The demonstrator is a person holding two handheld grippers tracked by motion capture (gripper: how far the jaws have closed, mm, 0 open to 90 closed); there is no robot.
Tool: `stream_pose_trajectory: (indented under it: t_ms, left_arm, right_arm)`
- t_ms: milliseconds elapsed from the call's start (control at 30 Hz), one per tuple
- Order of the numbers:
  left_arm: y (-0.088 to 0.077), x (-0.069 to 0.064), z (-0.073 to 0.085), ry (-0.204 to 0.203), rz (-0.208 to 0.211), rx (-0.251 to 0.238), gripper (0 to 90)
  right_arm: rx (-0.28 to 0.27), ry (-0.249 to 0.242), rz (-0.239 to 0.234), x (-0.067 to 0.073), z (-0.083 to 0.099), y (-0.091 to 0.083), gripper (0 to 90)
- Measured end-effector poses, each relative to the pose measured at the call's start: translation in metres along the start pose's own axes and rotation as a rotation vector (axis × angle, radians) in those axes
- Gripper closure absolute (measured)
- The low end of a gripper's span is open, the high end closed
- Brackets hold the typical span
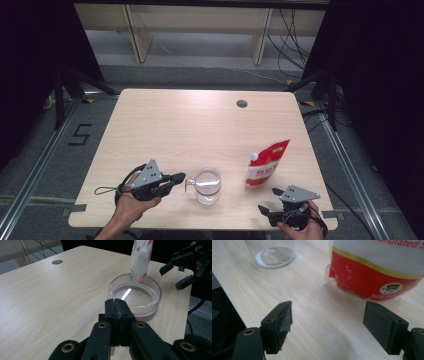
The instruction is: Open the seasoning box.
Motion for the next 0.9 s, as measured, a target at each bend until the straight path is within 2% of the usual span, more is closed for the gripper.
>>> stream_pose_trajectory:
  t_ms: [33, 200, 233, 267, 567, 600, 633, 667, 733, 767, 800, 867, 900]
  left_arm:
    - [0.002, 0.000, -0.002, 0.004, -0.001, -0.001, 89.1]
    - [0.008, -0.004, -0.006, -0.004, 0.000, 0.004, 89.1]
    - [0.009, -0.004, -0.007, 0.013, 0.005, 0.003, 89.2]
    - [0.010, -0.005, -0.006, 0.004, -0.001, 0.010, 89.2]
    - [0.016, -0.004, -0.005, 0.023, -0.006, 0.023, 89.2]
    - [0.015, -0.004, -0.005, 0.034, -0.005, 0.031, 89.2]
    - [0.016, -0.004, -0.004, 0.030, -0.001, 0.022, 89.2]
    - [0.016, -0.003, -0.004, 0.031, -0.003, 0.022, 89.2]
    - [0.016, -0.003, -0.004, 0.031, -0.003, 0.021, 89.2]
    - [0.016, -0.004, -0.004, 0.011, -0.004, 0.020, 89.2]
    - [0.016, -0.004, -0.003, 0.012, -0.005, 0.017, 89.2]
    - [0.016, -0.004, -0.003, 0.013, -0.006, 0.017, 89.2]
    - [0.017, -0.004, -0.003, 0.015, -0.005, 0.015, 89.2]
  right_arm:
    - [0.000, -0.017, 0.005, 0.001, 0.000, 0.000, 25.3]
    - [0.010, -0.024, -0.010, 0.003, -0.001, 0.000, 27.4]
    - [0.002, -0.026, -0.005, 0.004, -0.002, 0.001, 27.8]
    - [-0.001, -0.030, -0.009, 0.005, -0.002, 0.001, 28.3]
    - [-0.010, -0.048, -0.010, 0.008, -0.005, 0.001, 30.6]
    - [-0.011, -0.055, -0.011, 0.008, -0.005, 0.001, 32.1]
    - [-0.005, -0.065, -0.026, 0.010, -0.005, 0.000, 37.5]
    - [-0.014, -0.083, -0.023, 0.011, -0.006, 0.000, 38.9]
    - [-0.018, -0.080, -0.029, 0.012, -0.006, 0.000, 38.9]
    - [-0.035, -0.088, -0.034, 0.015, -0.009, -0.001, 42.4]
    - [-0.041, -0.106, -0.030, 0.016, -0.010, 0.000, 43.5]
    - [-0.049, -0.105, -0.034, 0.017, -0.011, -0.001, 44.7]
    - [-0.073, -0.091, -0.038, 0.020, -0.013, -0.003, 47.4]
Point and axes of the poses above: each handheld gripper's, and its own axes: y roughly forward along the jaws, z roughly out of its underside, x roughly to its left, the point moved 3 cm from there along y, roughly forward along the jaws, and after that the axes turned 14 degrees about x, right-handed, at the moved point
